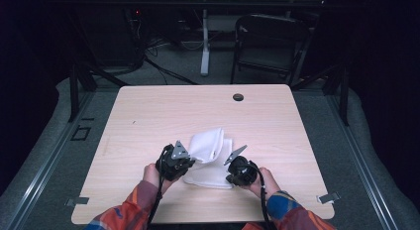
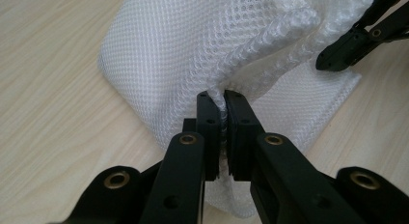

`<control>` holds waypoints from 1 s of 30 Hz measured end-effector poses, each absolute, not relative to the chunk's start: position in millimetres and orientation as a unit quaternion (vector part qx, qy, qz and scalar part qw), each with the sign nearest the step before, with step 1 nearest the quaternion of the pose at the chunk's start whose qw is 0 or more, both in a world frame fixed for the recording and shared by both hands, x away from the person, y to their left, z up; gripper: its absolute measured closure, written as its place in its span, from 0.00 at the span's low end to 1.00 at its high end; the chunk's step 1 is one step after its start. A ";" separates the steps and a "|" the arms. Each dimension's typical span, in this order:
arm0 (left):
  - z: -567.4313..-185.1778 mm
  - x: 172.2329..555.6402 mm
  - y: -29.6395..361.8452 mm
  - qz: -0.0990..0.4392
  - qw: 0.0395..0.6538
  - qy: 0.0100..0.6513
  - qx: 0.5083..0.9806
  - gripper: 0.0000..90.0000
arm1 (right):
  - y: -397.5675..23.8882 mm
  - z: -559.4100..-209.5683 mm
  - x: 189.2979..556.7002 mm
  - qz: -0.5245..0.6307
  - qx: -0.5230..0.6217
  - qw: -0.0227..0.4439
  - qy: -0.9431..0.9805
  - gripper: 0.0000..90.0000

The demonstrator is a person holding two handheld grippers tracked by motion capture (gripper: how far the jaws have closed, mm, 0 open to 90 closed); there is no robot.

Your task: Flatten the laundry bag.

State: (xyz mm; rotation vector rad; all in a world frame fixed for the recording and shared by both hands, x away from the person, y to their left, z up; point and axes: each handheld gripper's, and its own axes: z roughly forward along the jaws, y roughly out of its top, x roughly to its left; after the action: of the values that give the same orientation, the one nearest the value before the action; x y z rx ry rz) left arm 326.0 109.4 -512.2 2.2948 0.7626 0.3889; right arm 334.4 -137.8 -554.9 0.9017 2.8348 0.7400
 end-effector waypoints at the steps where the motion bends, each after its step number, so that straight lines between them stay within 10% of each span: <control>1: -512.0 325.9 110.2 0.150 0.338 0.292 0.882 0.95 | -137.8 -554.9 334.4 0.241 0.294 0.038 0.924 1.00; 30: -511.6 324.9 141.7 0.162 0.329 0.379 0.849 0.96 | -136.9 -554.5 333.9 0.236 0.293 0.043 0.925 1.00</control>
State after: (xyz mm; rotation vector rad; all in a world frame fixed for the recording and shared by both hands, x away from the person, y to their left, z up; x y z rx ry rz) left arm 324.9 141.7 -511.6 2.2225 0.9922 0.4229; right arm 333.9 -136.9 -554.5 0.8972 2.8309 0.7234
